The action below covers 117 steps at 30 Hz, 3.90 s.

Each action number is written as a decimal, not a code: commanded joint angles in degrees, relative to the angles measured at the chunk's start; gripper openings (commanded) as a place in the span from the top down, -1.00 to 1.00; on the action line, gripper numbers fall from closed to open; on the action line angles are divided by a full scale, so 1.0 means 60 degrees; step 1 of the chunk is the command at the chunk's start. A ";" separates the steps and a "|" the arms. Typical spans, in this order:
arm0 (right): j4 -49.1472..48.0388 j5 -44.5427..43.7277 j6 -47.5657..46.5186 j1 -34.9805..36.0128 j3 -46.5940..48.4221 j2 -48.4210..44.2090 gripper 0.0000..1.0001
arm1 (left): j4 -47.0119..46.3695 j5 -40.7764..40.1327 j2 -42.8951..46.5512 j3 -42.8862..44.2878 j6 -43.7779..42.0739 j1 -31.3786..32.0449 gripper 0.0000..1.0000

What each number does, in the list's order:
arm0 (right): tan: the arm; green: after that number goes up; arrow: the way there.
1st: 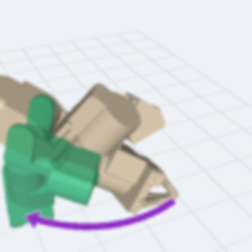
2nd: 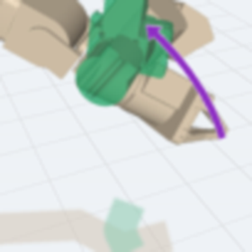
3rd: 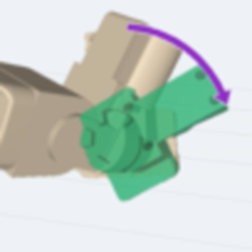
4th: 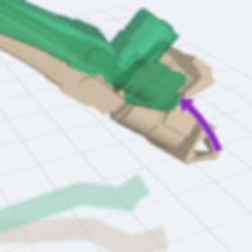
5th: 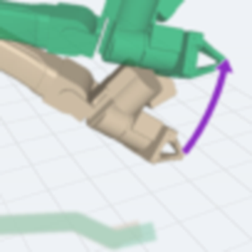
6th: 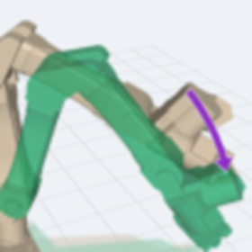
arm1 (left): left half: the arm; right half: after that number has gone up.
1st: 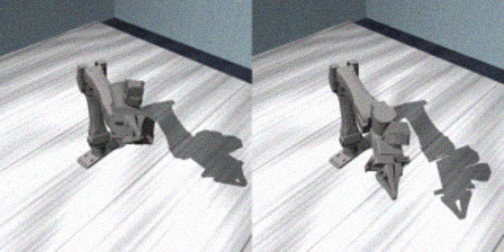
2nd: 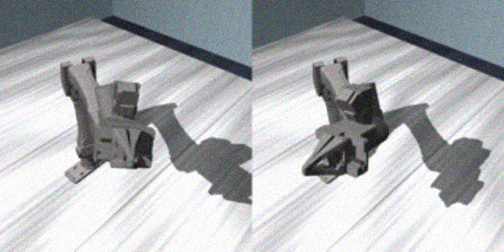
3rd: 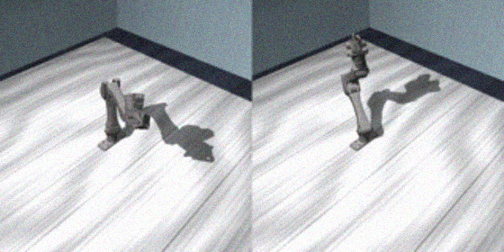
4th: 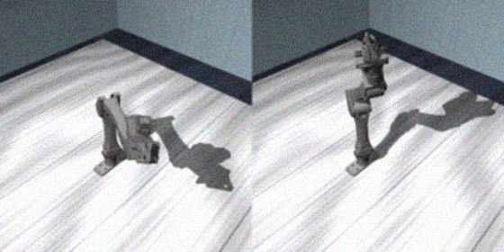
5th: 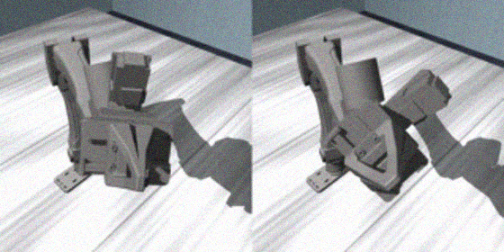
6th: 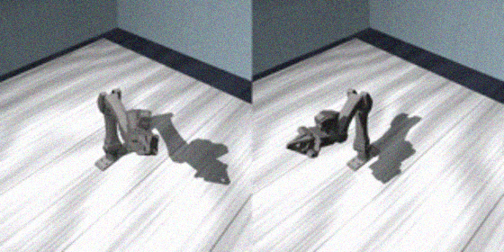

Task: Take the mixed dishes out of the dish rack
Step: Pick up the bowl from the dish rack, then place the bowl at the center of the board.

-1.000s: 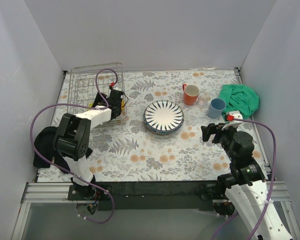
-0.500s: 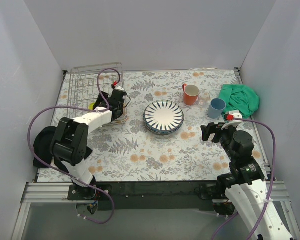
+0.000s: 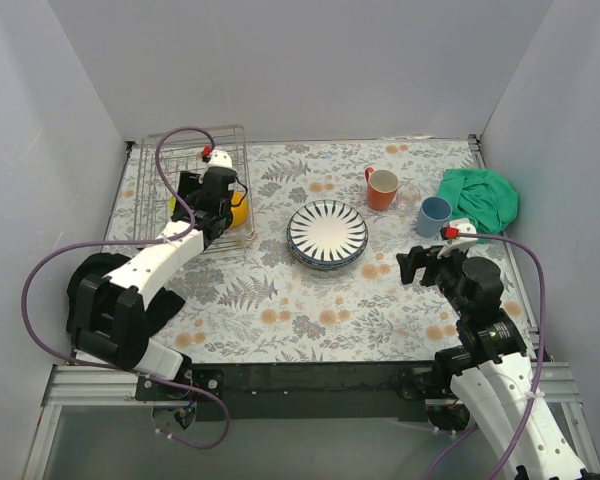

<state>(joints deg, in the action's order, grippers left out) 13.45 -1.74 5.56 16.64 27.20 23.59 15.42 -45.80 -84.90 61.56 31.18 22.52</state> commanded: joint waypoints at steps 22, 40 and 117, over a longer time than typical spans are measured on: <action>-0.5653 0.4874 0.3466 0.0111 0.0198 0.3947 -0.79 | 0.1210 0.6035 0.2182 0.1547 0.4089 0.0011 0.39; -0.9550 0.4698 0.6191 0.1752 0.1428 0.8282 -0.63 | -0.1235 1.0034 0.2446 -0.0035 0.7488 0.0303 0.53; 0.1407 -0.0136 0.1343 -0.1675 0.3699 0.9235 0.88 | -0.0988 0.3063 0.4966 -0.2086 0.2787 0.1549 -0.96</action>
<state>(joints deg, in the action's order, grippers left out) 27.73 -2.87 13.17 7.07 48.01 78.02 10.66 -26.44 -56.80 49.78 48.66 31.53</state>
